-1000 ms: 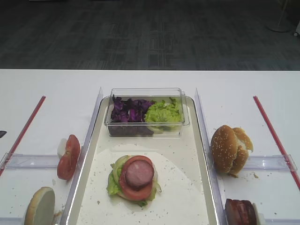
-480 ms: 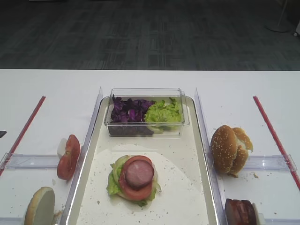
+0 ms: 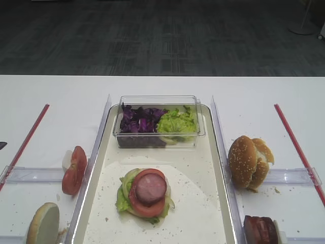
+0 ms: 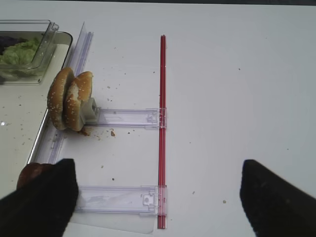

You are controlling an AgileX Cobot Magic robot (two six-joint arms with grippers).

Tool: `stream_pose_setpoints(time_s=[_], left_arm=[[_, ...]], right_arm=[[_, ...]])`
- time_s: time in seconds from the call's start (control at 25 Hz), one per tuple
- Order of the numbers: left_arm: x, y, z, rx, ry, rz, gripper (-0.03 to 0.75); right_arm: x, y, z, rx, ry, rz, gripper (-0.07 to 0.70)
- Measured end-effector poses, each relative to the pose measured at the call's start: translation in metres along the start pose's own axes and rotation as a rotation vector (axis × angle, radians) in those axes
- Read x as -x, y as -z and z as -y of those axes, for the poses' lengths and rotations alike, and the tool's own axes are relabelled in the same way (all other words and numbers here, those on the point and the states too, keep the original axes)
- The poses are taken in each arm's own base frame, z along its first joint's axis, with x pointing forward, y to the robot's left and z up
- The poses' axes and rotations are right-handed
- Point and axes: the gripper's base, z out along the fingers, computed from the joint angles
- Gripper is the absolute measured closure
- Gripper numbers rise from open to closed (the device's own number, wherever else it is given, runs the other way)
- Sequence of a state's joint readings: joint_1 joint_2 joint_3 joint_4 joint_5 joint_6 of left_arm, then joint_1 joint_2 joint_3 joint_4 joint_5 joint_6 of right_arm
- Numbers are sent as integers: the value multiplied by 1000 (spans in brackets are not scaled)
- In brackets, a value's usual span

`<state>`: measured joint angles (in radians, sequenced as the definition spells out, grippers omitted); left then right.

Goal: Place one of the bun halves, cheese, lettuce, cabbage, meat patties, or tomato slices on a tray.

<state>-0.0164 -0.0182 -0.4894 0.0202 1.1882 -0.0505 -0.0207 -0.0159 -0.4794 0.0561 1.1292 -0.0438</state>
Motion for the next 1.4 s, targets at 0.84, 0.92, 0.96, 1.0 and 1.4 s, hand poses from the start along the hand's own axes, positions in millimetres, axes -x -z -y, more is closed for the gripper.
stream_pose_setpoints(time_s=[0.84,0.92,0.96,1.0,1.4], left_arm=[[0,0,0,0,0,0,277],[0,0,0,0,0,0,277],[0,0,0,0,0,0,277],[0,0,0,0,0,0,276],[0,0,0,0,0,0,277]], right_arm=[[0,0,0,0,-2,0,-46],[0,0,0,0,-2,0,-46],[0,0,0,0,-2,0,-46],[0,0,0,0,-2,0,-46],[0,0,0,0,-2,0,-46]])
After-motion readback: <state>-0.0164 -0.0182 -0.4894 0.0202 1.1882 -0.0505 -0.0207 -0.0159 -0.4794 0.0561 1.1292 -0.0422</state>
